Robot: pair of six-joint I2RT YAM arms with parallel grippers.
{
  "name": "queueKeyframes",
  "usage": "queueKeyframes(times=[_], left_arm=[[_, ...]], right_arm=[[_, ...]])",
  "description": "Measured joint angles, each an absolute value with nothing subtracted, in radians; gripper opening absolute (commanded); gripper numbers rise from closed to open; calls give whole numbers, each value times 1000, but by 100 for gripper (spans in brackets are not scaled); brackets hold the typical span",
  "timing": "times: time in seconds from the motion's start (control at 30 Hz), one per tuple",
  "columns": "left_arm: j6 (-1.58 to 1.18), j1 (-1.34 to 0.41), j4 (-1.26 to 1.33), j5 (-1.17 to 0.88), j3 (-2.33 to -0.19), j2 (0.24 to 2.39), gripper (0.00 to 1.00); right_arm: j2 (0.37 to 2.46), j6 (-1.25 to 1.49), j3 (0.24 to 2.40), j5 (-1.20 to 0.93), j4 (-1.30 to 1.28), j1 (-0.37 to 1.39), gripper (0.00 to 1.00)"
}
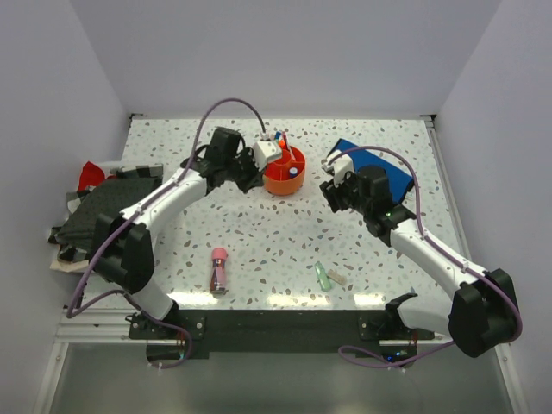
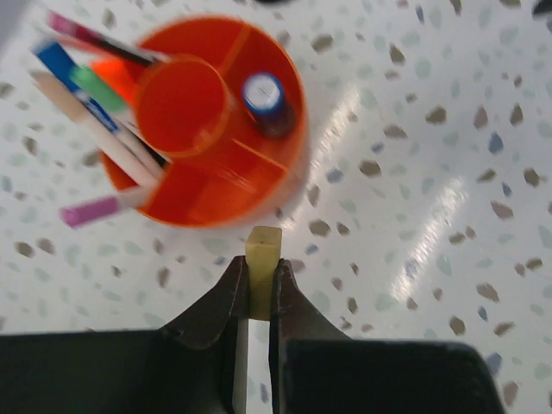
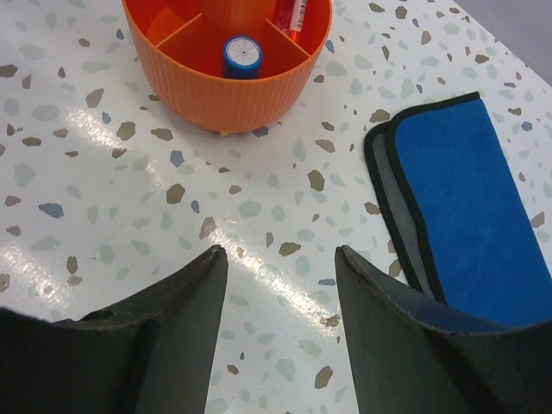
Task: Sort the stationery into containers
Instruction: Pick up the stationery from the center of the board, then place the stationery in the storage box.
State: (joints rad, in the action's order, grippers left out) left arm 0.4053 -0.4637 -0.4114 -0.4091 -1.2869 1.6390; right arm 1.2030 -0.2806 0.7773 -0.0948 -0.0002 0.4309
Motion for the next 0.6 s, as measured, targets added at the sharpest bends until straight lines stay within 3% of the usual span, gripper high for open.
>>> queueKeyframes(times=[0.2, 0.47, 0.6], left_arm=[[402, -434, -273, -406, -1446, 1709, 0], [402, -412, -257, -394, -1498, 1848, 0], [402, -390, -262, -392, -1501, 1868, 13]], right_arm=[[1203, -287, 777, -91, 0, 431, 56], [1203, -294, 778, -78, 0, 430, 56], [1203, -294, 777, -71, 0, 424, 56]])
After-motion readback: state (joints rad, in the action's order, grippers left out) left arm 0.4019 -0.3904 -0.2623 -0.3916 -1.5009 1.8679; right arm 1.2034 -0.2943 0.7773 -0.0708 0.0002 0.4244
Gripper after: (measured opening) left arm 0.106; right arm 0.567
